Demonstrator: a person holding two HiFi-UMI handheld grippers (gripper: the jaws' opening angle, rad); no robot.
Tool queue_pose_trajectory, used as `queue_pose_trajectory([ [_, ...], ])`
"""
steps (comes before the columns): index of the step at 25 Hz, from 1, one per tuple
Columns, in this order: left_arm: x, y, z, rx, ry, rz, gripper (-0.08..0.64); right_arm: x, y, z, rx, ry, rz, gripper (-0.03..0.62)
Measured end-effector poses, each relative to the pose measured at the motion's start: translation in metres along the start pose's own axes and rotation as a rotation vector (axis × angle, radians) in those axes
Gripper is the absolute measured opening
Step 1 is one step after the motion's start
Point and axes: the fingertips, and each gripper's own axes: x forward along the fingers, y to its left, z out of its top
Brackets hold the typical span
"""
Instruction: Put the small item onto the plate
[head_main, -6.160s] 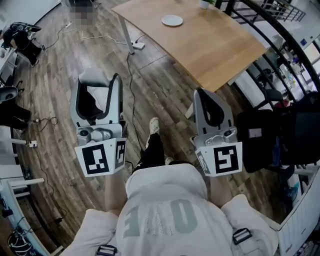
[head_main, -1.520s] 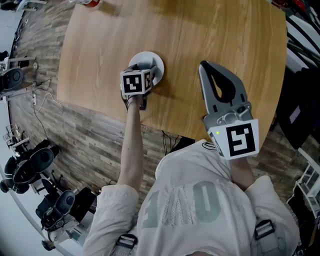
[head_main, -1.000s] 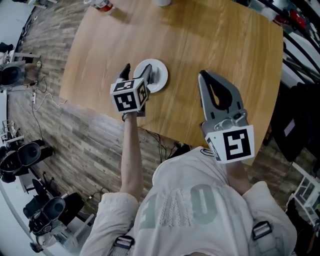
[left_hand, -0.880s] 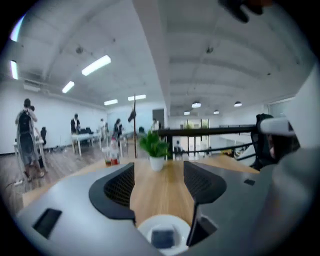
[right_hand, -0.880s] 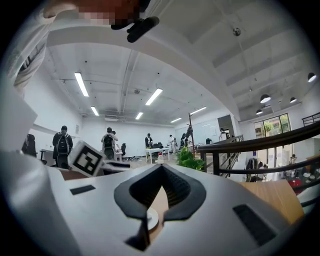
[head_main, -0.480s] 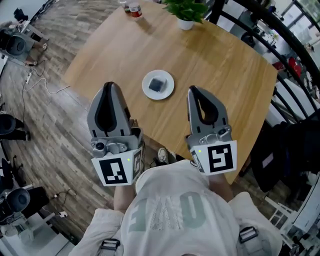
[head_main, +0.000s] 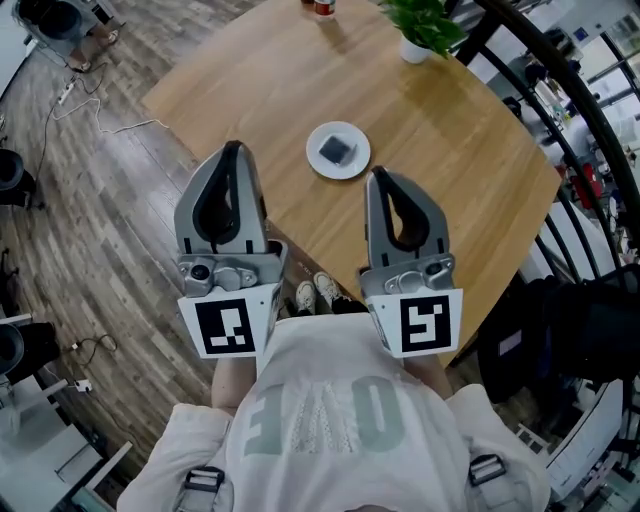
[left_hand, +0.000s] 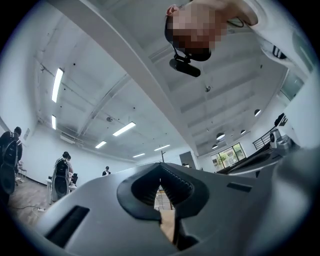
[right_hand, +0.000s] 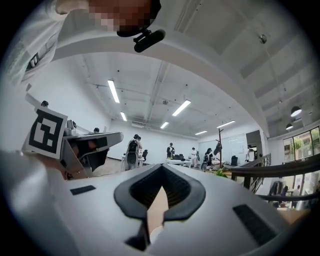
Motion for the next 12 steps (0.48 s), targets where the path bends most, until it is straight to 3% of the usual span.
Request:
queue_pose_trajectory([
  [12, -0.014, 0.018, 0.002, 0.021, 0.009, 0.038, 0.009, -0.005, 0.013, -0.001, -0.008, 0.008, 0.016, 0.017],
])
